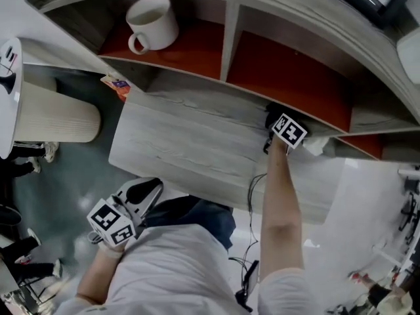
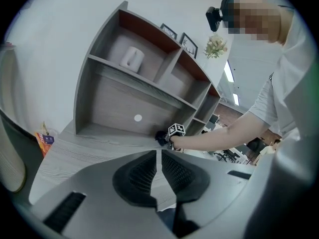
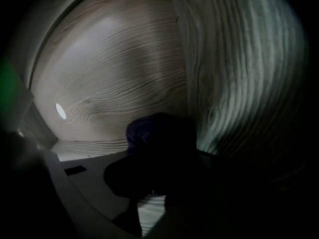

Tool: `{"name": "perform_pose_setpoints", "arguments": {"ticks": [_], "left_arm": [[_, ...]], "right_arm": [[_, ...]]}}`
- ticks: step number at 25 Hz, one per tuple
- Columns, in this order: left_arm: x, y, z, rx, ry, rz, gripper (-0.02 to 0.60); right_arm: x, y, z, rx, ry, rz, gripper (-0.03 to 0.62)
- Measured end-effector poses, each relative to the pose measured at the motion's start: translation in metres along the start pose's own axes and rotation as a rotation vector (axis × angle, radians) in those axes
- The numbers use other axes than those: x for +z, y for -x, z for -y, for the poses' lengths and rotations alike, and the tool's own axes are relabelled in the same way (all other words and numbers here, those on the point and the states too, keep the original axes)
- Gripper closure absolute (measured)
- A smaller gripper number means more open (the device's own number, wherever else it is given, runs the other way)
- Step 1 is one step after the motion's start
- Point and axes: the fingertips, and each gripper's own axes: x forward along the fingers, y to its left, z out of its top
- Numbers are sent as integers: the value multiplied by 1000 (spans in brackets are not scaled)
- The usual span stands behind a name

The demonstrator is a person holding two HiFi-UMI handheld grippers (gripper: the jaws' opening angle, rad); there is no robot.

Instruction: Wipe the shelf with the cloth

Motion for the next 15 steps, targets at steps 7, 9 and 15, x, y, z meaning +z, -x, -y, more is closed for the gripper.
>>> {"name": "perform_pose_setpoints", "arguments": {"ticks": [7, 9, 15], "left_arm": [[2, -3, -4, -34, -8, -11, 540], [2, -3, -4, -44, -8, -15, 540], [-3, -5, -6, -38, -9, -29, 540]], "right_arm": [[-16, 18, -1, 2, 36, 8, 497], [-19, 21, -4, 6, 72, 11, 496], [-11, 13, -3, -36, 107, 35, 432]]}}
